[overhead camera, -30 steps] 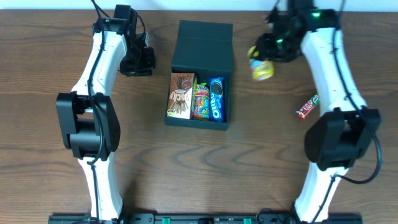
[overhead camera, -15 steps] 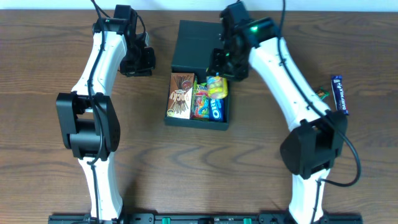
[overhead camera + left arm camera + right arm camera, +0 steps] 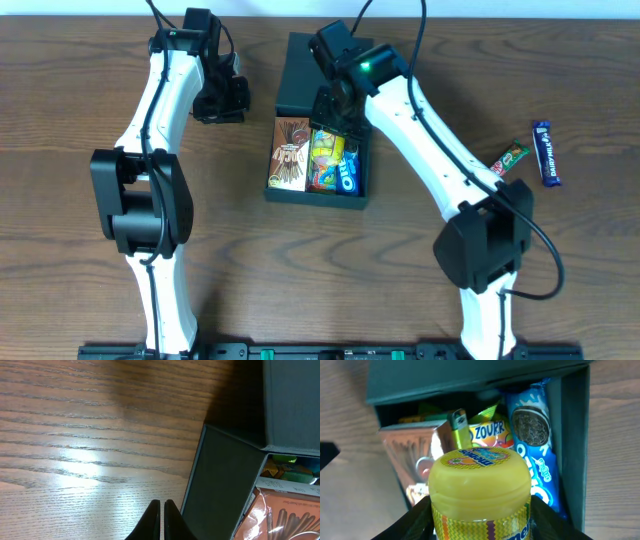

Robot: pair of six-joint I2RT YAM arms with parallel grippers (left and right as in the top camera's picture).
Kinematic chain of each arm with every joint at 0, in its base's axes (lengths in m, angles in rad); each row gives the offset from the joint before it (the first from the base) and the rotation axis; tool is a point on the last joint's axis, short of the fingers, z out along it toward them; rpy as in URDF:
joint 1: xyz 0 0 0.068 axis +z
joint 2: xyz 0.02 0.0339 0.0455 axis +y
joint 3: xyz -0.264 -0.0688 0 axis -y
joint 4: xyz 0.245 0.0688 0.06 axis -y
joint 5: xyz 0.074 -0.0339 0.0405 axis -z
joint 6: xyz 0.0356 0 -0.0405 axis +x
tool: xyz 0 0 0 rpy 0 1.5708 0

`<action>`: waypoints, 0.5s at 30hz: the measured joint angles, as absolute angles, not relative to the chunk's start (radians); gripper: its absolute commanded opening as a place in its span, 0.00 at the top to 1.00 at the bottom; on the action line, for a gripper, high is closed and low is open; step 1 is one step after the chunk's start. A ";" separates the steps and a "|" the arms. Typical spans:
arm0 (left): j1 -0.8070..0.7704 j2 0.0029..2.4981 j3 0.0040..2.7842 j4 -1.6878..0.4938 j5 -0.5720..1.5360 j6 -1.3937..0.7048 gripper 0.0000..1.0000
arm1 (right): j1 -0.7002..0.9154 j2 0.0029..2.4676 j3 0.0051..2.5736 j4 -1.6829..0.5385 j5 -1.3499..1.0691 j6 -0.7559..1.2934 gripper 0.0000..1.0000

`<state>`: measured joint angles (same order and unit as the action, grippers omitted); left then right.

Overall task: Pack container
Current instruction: 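Carry the Mentos tub left and lower it into the box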

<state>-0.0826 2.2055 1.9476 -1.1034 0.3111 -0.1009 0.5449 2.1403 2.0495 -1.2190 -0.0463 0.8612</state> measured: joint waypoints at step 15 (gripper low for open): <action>-0.083 2.206 1.948 -1.103 0.311 -0.101 0.94 | 0.544 2.170 2.049 -1.222 -0.035 0.730 0.01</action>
